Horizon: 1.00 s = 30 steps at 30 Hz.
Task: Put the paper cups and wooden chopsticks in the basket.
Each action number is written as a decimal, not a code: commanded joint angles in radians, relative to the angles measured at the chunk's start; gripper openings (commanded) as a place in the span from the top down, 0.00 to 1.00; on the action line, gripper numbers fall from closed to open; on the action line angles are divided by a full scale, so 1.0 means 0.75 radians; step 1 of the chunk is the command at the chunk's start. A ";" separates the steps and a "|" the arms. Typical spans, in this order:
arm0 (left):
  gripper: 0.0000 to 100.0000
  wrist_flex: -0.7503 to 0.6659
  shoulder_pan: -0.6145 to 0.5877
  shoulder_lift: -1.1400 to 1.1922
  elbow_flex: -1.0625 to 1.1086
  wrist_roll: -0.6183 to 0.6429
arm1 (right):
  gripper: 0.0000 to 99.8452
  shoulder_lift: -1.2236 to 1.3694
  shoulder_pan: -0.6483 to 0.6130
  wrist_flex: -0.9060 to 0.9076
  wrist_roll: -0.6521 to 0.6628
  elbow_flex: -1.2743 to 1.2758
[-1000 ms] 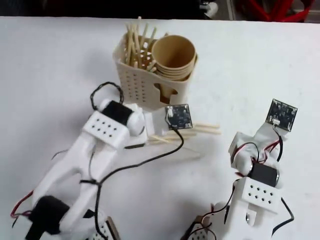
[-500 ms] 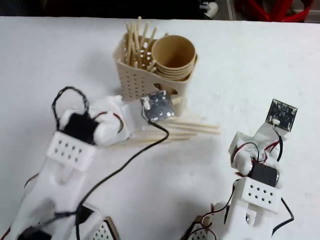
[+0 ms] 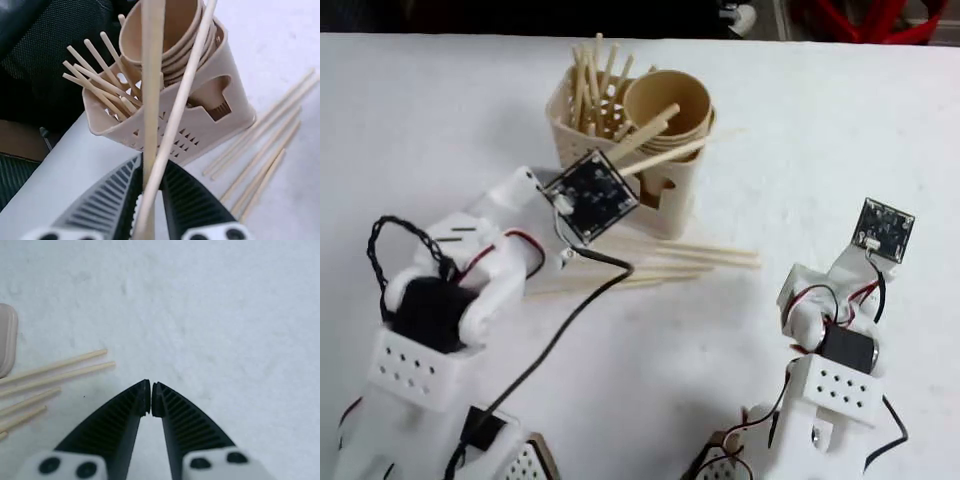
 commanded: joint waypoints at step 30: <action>0.98 -0.184 -0.038 -0.666 0.223 0.219 | 0.98 -0.015 0.005 -0.021 0.008 0.006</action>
